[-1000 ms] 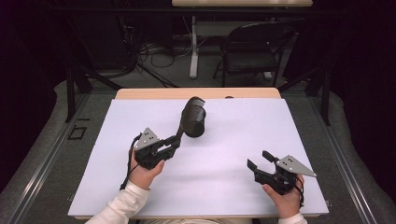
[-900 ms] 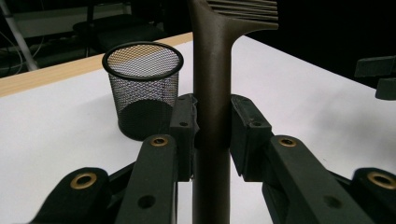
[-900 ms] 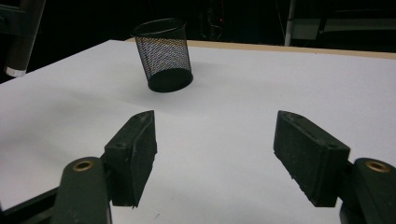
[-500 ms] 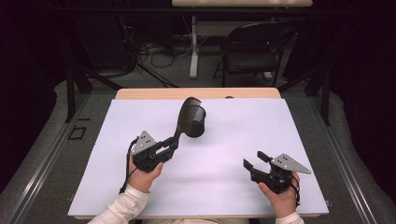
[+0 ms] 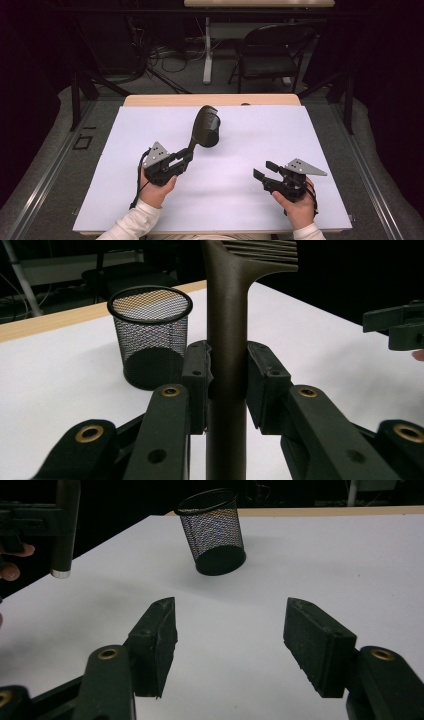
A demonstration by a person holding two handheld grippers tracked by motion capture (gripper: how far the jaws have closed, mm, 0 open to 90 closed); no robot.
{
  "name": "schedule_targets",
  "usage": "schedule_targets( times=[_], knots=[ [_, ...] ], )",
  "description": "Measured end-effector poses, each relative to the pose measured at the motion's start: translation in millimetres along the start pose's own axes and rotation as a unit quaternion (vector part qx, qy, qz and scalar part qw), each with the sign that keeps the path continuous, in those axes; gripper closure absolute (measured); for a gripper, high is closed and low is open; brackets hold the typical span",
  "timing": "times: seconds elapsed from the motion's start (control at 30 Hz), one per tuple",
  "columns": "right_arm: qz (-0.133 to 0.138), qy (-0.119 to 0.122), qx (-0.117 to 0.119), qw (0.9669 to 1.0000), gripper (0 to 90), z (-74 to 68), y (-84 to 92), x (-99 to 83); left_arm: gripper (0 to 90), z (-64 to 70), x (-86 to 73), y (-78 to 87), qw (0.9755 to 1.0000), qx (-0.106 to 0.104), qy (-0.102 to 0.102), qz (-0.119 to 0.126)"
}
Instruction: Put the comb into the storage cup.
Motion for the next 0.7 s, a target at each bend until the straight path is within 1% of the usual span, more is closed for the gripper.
schedule_targets(
  times=[0.07, 0.1, 0.13, 0.17, 0.2, 0.23, 0.3, 0.33, 0.37, 0.4, 0.5, 0.6, 0.7],
  knots=[
    [0.001, 0.005, -0.003, 1.0, 37.3, 0.2, -0.9, 2.7, 72.5, 1.1, -0.7, -1.0, 1.0, -0.002, 0.0, 0.0],
    [0.0, 0.002, 0.0, 1.0, 37.0, -1.0, -1.9, 3.9, 72.5, 1.8, -1.1, -1.4, 1.0, -0.004, -0.001, -0.001],
    [-0.006, 0.006, 0.003, 1.0, 36.7, -1.7, -2.6, 5.1, 72.5, 2.4, -1.5, -1.7, 1.0, -0.004, -0.003, -0.001],
    [-0.005, 0.008, 0.004, 0.9999, 36.3, -3.2, -3.8, 6.5, 72.5, 3.0, -1.8, -1.8, 1.0, -0.003, -0.003, -0.001],
    [-0.009, 0.015, -0.001, 0.9998, 34.8, -3.8, -4.3, 7.3, 72.6, 3.7, -2.1, -2.0, 1.0, -0.003, -0.003, -0.001],
    [-0.011, 0.014, 0.0, 0.9998, 34.8, -5.6, -6.0, 8.4, 72.6, 4.1, -2.3, -2.2, 1.0, -0.004, -0.005, 0.0],
    [-0.019, 0.022, 0.007, 0.9996, 35.0, -7.9, -9.7, 10.7, 72.6, 5.0, -2.4, -2.9, 1.0, -0.005, -0.006, 0.001],
    [-0.02, 0.022, 0.006, 0.9995, 35.0, -9.0, -12.0, 12.0, 72.5, 5.2, -2.7, -3.2, 1.0, -0.005, -0.007, 0.001],
    [-0.027, 0.023, 0.007, 0.9993, 34.9, -9.6, -13.0, 13.2, 72.6, 5.3, -2.8, -3.5, 1.0, -0.004, -0.007, 0.0],
    [-0.027, 0.021, 0.012, 0.9993, 34.9, -10.9, -14.9, 14.5, 72.5, 5.4, -3.1, -4.2, 1.0, -0.005, -0.006, -0.001],
    [-0.037, 0.031, 0.014, 0.9987, 34.9, -14.3, -19.5, 17.2, 72.5, 5.5, -4.2, -4.8, 0.9999, -0.005, -0.009, -0.004],
    [-0.038, 0.027, 0.023, 0.9987, 34.6, -18.0, -24.5, 19.9, 72.5, 6.2, -4.6, -5.1, 0.9999, -0.004, -0.014, -0.004],
    [-0.034, 0.025, 0.03, 0.9986, 35.3, -21.7, -29.2, 24.9, 72.5, 6.5, -4.6, -5.5, 0.9999, -0.003, -0.016, -0.003]
  ],
)
Point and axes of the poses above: each handheld gripper's, and its own axes: y roughly backward along the jaws, x roughly out of its top, z roughly to its right, the point moved 5 cm from there along -y, roughly forward along the jaws, and after that the axes turned 9 degrees about y, right-handed, at the moved point
